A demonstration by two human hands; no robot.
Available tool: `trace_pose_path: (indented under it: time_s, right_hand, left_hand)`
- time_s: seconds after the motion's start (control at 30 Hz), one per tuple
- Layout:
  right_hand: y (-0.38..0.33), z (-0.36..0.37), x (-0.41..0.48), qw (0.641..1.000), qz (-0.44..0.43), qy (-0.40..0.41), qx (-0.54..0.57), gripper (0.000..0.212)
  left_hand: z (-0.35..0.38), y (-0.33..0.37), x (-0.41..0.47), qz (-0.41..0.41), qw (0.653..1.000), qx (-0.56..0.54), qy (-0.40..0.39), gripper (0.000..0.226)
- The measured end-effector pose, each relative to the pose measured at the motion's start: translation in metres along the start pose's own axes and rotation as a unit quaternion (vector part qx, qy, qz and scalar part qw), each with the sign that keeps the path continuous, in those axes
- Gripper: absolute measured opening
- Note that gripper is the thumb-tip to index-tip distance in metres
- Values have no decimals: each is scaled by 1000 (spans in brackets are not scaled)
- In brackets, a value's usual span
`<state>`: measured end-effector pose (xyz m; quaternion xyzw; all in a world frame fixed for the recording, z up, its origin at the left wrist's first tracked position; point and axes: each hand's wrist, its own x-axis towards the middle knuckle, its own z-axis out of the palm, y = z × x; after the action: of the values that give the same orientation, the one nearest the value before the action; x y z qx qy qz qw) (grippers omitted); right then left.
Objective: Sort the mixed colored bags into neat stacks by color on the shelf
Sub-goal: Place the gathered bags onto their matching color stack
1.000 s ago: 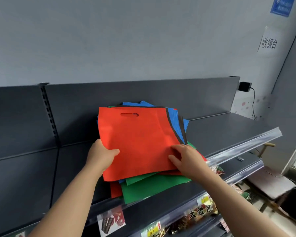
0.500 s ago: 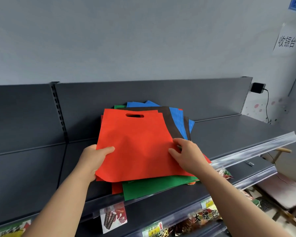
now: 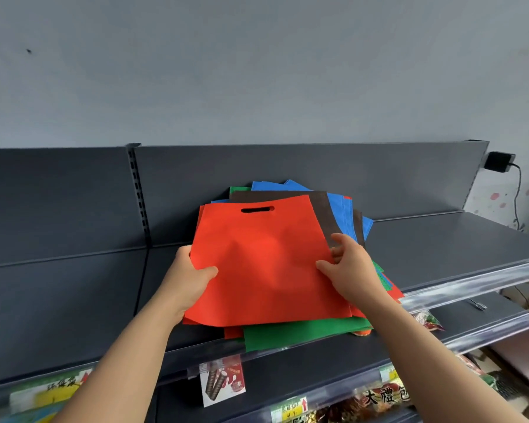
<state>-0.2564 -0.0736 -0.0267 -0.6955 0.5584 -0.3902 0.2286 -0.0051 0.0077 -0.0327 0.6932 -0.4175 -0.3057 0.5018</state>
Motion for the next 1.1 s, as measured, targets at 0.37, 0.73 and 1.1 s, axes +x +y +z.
trace_pose_path:
  time_s: [0.37,0.73,1.1]
  right_hand:
    - [-70,71,-20,997,-62,-23,-37,37]
    - [-201,217,-83,994,-91,-63,21,26]
    - [-301,363,-147,986,-91,-133,45,30]
  left_hand:
    - [-105,-21,-14,41,996,40,63,46]
    - [-299,-85,-37,-9,989,79,125,28]
    - [-464,-152,-50,-60,969,160,181,38]
